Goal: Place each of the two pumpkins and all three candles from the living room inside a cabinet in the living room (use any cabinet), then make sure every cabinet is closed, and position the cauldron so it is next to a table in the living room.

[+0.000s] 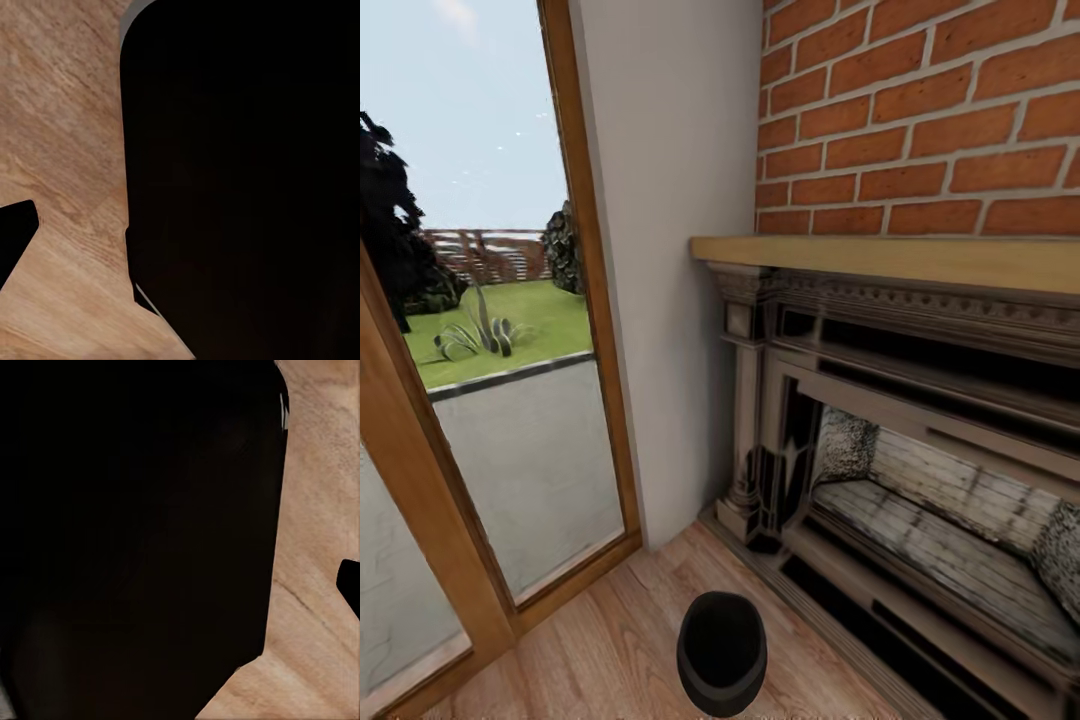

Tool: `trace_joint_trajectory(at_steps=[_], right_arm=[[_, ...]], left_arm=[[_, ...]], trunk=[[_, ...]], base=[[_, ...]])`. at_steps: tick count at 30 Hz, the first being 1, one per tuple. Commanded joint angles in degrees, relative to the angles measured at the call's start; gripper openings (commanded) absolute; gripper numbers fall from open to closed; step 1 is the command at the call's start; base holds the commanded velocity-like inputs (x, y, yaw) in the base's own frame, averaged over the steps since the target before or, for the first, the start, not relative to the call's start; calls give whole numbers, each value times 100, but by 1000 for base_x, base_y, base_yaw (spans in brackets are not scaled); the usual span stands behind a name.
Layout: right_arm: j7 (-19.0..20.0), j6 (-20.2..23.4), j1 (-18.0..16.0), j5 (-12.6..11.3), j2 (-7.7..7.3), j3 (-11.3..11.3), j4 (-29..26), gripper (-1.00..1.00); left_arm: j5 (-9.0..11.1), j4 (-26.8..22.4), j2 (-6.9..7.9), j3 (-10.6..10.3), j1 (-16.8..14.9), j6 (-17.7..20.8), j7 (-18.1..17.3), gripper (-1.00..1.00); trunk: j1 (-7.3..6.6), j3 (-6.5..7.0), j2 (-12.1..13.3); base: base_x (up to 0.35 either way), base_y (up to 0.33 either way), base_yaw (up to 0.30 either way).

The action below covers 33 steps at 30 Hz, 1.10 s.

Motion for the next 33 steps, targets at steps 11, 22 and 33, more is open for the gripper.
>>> trace_joint_trajectory(at_steps=[11,22,33], right_arm=[[-4,-3,0,-3,51,-10,-40,100],[-4,-3,0,-3,52,-13,-42,100],[-58,-31,-4,-3,64,-19,-83,100]], left_arm=[[-1,-1,21,-7,1,-104,-12,100],[0,-1,29,-8,3,-247,-5,100],[6,-12,28,-13,3,-1167,-9,100]], trunk=[[-2,-5,-3],[-2,-5,-3],[-2,-5,-3]], base=[[-53,255,0],[-2,119,0],[0,7,0]])
